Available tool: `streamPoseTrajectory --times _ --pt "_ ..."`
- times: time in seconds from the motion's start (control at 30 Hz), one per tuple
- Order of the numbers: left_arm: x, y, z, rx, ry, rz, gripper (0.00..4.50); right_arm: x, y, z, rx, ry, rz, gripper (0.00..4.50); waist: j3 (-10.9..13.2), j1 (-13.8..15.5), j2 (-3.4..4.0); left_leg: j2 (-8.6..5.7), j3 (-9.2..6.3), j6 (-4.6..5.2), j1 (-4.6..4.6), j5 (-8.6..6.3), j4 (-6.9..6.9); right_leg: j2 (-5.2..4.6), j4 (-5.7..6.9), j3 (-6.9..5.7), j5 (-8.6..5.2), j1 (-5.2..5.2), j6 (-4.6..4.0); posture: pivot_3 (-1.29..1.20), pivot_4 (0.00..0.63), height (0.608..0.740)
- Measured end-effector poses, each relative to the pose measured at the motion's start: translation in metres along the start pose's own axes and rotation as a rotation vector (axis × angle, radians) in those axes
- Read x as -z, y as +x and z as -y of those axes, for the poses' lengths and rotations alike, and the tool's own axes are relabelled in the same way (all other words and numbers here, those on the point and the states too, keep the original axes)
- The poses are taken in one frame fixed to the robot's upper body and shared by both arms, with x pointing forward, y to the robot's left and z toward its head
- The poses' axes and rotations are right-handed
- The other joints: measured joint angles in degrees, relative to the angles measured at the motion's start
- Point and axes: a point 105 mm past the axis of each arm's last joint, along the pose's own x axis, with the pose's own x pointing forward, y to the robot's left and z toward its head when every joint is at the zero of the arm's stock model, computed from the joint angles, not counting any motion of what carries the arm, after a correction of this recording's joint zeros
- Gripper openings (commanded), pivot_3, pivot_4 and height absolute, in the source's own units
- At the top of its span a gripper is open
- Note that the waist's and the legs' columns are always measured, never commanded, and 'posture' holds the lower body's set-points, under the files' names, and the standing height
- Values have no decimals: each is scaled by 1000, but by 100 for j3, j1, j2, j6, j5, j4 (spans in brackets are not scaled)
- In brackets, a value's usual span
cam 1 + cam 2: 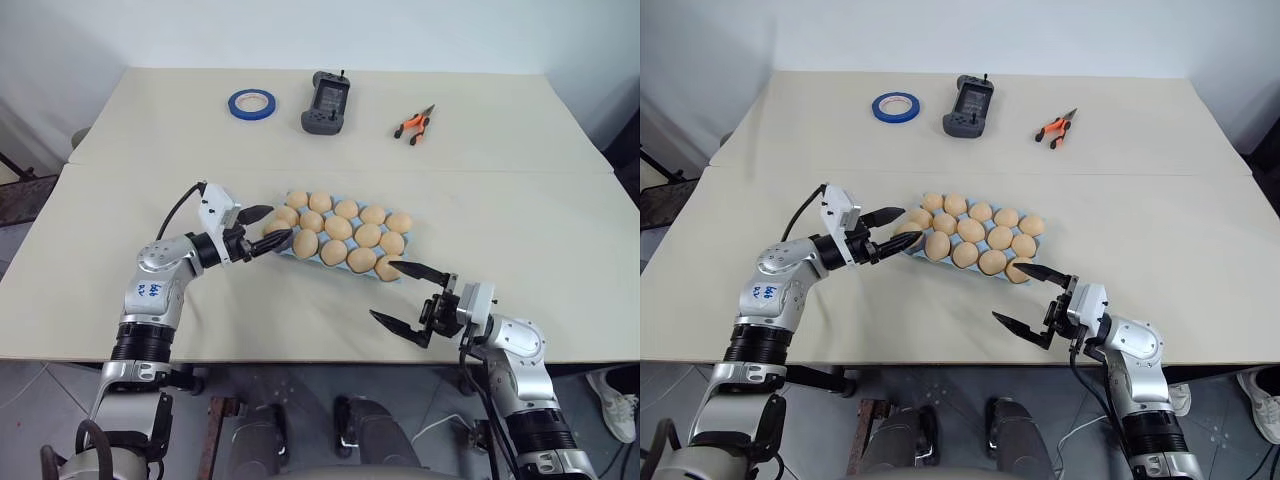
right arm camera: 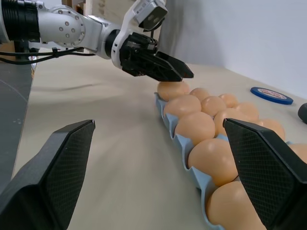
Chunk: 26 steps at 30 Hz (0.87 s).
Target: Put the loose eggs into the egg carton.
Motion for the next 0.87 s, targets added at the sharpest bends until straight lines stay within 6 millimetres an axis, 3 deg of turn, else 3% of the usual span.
streamPoseTrajectory --times 0.17,0.27,0.37,0.53,0.63,0.87 --pt "-2 -12 -9 -35 64 -9 4474 -1 0 0 -1 -6 1 4500 0 -22 0 2 -2 0 0 0 -2 1 1 0 -1 -1 -1 0 150 740" --pt "0 -41 -21 -95 103 -32 4474 -1 -4 2 -11 -12 -22 4500 0 -38 0 4 -2 -1 1 0 -7 1 2 -1 -3 -3 -6 0 150 740" --pt "15 -85 -28 -144 128 -96 4474 -1 -16 8 -10 -3 -79 4500 0 -40 1 6 -3 -3 1 -2 -14 -3 1 -3 -7 -7 -13 0 150 740" --pt "31 -127 -26 -175 162 -183 4474 -1 -25 18 2 4 -129 4500 0 11 1 5 -9 -5 1 -5 -15 -13 -6 -5 -18 -6 -32 0 150 740" --pt "38 -134 -18 -165 159 -206 4474 -1 -25 24 19 0 -130 4500 1 15 2 4 -8 -4 -6 -5 -24 -17 -37 -5 -22 -2 -44 0 150 740" --pt "32 -127 -10 -172 172 -172 4474 -3 -26 30 24 -13 -129 4500 1 7 2 2 1 5 -7 -8 -52 -20 -57 -6 0 -4 -13 0 150 740"
